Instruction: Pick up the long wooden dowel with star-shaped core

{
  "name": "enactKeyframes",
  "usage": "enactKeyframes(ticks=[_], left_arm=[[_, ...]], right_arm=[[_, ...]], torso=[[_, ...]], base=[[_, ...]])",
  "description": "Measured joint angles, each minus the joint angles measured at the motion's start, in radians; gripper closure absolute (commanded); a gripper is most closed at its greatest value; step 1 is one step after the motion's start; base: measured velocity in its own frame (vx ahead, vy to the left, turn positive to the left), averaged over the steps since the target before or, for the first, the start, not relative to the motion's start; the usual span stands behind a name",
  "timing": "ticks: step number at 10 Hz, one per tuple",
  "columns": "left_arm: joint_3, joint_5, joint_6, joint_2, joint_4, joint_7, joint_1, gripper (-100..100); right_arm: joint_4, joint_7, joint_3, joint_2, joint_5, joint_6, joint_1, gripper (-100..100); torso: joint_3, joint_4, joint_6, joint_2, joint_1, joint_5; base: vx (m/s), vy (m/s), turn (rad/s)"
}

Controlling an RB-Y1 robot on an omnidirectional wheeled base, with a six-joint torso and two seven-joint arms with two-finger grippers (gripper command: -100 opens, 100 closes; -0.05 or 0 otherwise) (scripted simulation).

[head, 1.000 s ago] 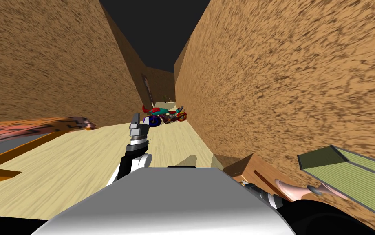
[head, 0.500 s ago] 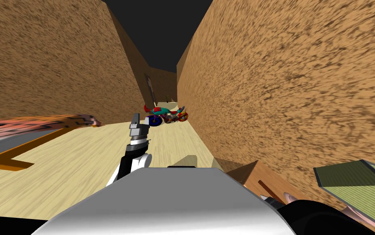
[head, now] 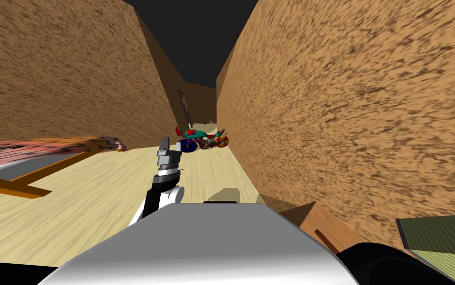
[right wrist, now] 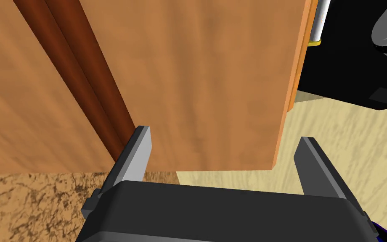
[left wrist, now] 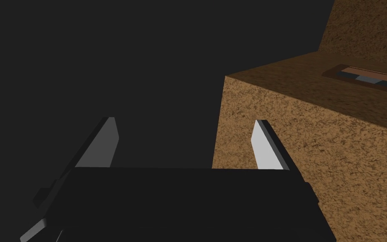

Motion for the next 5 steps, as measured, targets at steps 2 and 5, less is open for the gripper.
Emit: enactKeyframes(ticks=[2, 5], left_arm=[[0.000, 0.000, 0.000, 0.000, 0.000, 0.000, 0.000, 0], [0.000, 0.000, 0.000, 0.000, 0.000, 0.000, 0.000, 0]], right_arm=[[0.049, 0.019, 0.037, 0.006, 0.052, 0.016, -0.016, -100], [0.038, 0.053, 0.061, 0.023, 0.103, 0.061, 0.021, -100]], torso=[[0.001, 0.001, 0.000, 0.002, 0.000, -0.001], [0.003, 0.001, 0.001, 0.004, -0.005, -0.004]], base=[[-0.002, -0.170, 0.050], [-0.005, -0.144, 0.026]])
